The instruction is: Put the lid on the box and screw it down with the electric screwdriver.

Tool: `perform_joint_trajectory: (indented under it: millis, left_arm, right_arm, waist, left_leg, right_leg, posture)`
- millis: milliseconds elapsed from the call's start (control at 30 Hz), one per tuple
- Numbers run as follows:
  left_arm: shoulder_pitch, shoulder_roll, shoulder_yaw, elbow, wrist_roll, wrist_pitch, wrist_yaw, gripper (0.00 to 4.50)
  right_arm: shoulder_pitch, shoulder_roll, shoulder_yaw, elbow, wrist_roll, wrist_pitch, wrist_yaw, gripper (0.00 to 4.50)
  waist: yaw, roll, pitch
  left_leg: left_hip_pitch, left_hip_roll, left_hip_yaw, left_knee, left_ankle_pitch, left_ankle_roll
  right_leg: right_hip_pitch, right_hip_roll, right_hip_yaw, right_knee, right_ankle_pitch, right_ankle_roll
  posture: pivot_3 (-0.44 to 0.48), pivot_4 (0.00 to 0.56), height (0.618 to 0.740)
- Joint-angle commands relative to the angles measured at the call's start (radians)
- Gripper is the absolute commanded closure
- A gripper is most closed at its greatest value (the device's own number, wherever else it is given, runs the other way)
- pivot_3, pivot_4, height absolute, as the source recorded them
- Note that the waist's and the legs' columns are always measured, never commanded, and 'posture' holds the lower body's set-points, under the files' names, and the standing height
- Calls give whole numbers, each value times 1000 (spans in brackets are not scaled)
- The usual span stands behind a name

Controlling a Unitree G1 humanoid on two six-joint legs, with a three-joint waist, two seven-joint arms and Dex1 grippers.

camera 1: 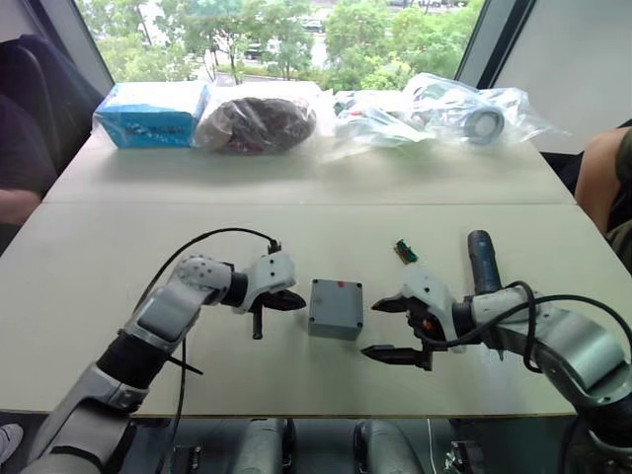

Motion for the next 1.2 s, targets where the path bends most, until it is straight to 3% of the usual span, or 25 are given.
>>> perform_joint_trajectory:
  millis: [33,133,233,367,467,667,1200]
  left_arm:
    - [-20,24,78,-18,-50,30,-12,4500]
    - [-53,-11,123,14,-89,50,16,4500]
    - [-91,-94,184,8,-169,118,65,4500]
    - [-130,-143,207,-12,-198,156,114,4500]
    - [-143,-155,214,-53,-228,188,130,4500]
    - [-139,-114,181,-124,-224,204,134,4500]
    - [-135,-101,141,-121,-208,175,147,4500]
  right_arm:
    - [-30,38,-211,78,122,37,-13,8]
    - [-88,90,-254,240,56,-41,-90,8]
    - [-151,115,-175,436,-114,-175,-163,8]
    - [-197,153,-121,565,-190,-266,-158,8]
    - [-220,176,-97,622,-236,-316,-162,565]
    - [-233,208,-102,633,-240,-330,-143,2654]
    - [-255,256,-109,657,-264,-329,-161,2654]
  waist:
    - [1,0,0]
    - [0,0,0]
    - [3,-1,0]
    - [-4,-1,0]
    - [-8,-1,0]
    - [-5,-1,0]
    - [-1,-1,0]
  left_leg:
    - [0,0,0,0,0,0]
    - [0,0,0,0,0,0]
    - [1,-1,0,0,0,0]
    - [0,-1,0,0,2,-4]
    - [0,-1,1,0,3,-5]
    - [0,0,1,0,3,-5]
    - [0,0,0,0,3,-5]
  right_leg:
    - [0,0,0,0,0,0]
    - [1,0,0,0,0,0]
    - [1,0,0,0,0,0]
    - [0,0,0,0,0,1]
    - [0,0,0,0,0,1]
    - [0,1,1,0,0,1]
    - [0,1,1,0,0,1]
  posture:
    - [0,150,740]
    - [0,150,740]
    - [0,150,740]
    - [0,150,740]
    - [0,150,740]
    - [0,150,740]
    - [0,150,740]
